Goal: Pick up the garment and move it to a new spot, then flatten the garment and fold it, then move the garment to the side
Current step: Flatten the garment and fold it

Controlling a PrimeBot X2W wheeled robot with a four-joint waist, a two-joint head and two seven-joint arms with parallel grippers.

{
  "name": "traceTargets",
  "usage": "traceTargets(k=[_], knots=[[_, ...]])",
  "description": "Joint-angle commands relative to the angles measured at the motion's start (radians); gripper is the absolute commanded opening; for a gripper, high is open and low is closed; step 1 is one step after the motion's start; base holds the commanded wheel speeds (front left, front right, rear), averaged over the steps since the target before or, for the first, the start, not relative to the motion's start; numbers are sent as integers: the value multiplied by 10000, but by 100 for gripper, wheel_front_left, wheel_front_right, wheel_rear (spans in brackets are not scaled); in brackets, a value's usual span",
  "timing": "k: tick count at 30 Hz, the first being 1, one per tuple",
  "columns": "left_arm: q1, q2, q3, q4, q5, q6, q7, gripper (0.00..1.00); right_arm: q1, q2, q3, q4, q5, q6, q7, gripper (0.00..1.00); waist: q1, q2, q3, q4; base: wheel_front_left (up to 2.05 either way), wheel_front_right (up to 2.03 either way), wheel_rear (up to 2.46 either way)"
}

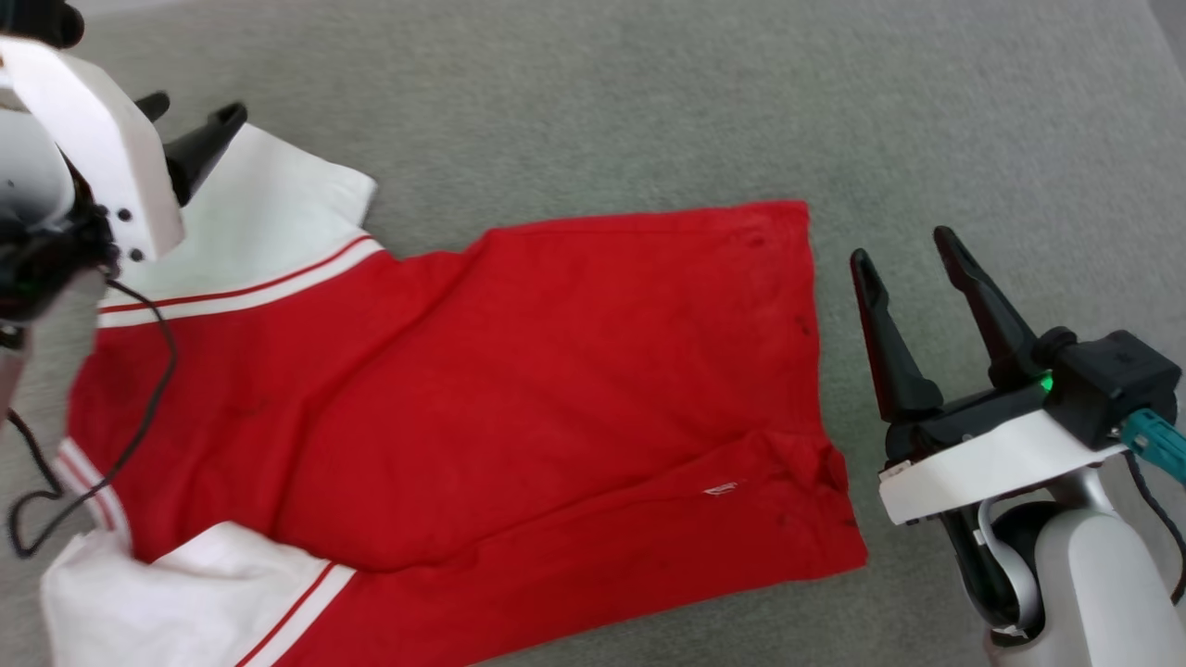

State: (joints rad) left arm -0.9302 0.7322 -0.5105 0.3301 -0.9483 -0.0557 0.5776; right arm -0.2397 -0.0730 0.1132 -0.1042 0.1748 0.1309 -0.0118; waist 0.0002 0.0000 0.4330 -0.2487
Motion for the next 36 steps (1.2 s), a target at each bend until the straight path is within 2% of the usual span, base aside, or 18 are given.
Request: traceTargets(k=[1,5,11,12,15,16,19,25,29,36], knots=[[-211,127,-148,109,-110,-42,570,100,-142,79,22,62,0,-3,-27,100,-2,0,428,-429,0,0,0],[-718,546,-526,362,-74,46,2144,100,-303,153,169,202,97,-5,-124,100,-2,0,764,-742,0,0,0],[-539,774,-900,1103,-68,311,3183,100,-409,219,390,443,290,-3,-179,100,-2,0,1052,-1086,0,0,0],[-358,670,-937,1253,-190,364,3322,91,-419,223,405,481,305,-3,-198,100,-2,0,1066,-1110,0,0,0],[281,330,-1039,1645,-601,511,3684,8,-418,233,405,547,378,-3,-108,100,-2,0,1090,-1152,0,0,0],[467,218,-1051,1753,-719,546,3693,0,-430,236,399,555,410,-3,-85,100,-2,0,1081,-1152,0,0,0],[630,-140,-788,1902,-1019,583,3140,0,-454,238,343,584,621,-3,144,100,-2,0,991,-1068,0,0,0],[287,-290,-374,1899,-956,477,2055,0,-898,3,106,969,1395,-3,1395,100,-2,0,565,-608,0,0,0],[-129,-364,-201,1511,-873,358,1559,0,-1515,-336,-79,1396,2086,-3,2962,100,-2,0,356,-85,0,0,0],[-629,-583,-309,118,-377,283,916,0,-2927,-1041,-673,2169,2502,-3,6214,100,-2,0,526,1035,0,0,0]])
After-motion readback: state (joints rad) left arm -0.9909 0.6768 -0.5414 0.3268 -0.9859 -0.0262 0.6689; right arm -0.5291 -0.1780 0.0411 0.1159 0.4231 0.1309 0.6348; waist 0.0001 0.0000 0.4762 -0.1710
